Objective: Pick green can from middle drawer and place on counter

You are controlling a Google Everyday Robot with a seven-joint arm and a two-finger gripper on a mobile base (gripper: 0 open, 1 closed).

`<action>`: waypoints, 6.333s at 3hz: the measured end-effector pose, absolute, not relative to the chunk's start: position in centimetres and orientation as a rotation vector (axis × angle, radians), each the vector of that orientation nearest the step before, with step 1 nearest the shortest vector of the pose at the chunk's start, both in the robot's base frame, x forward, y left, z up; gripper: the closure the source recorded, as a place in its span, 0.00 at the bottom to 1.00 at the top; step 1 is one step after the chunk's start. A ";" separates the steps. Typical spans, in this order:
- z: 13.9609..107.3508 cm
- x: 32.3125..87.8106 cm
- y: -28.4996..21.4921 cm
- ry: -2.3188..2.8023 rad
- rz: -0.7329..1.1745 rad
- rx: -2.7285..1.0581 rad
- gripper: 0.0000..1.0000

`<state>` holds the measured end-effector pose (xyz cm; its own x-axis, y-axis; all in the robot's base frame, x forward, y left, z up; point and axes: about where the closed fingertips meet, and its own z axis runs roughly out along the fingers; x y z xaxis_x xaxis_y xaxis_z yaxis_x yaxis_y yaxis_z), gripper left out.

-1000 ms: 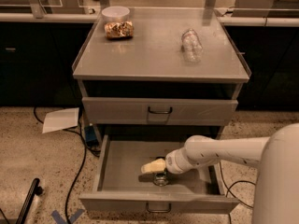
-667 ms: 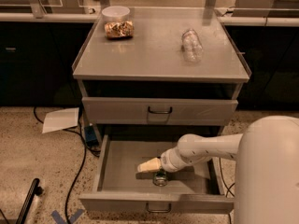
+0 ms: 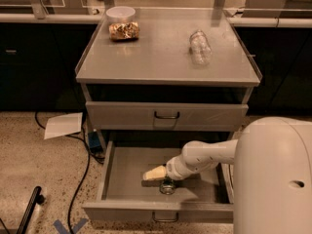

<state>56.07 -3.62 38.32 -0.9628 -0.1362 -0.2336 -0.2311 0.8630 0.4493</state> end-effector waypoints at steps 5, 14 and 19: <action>34.9 55.9 -6.3 2.912 0.568 -0.157 0.18; 46.5 52.8 -9.4 2.822 0.875 -0.442 1.00; 55.1 49.8 -8.5 2.717 0.931 -0.703 1.00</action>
Offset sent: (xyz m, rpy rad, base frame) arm -0.0036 -0.0359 -0.0300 -0.1297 0.0208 -0.1056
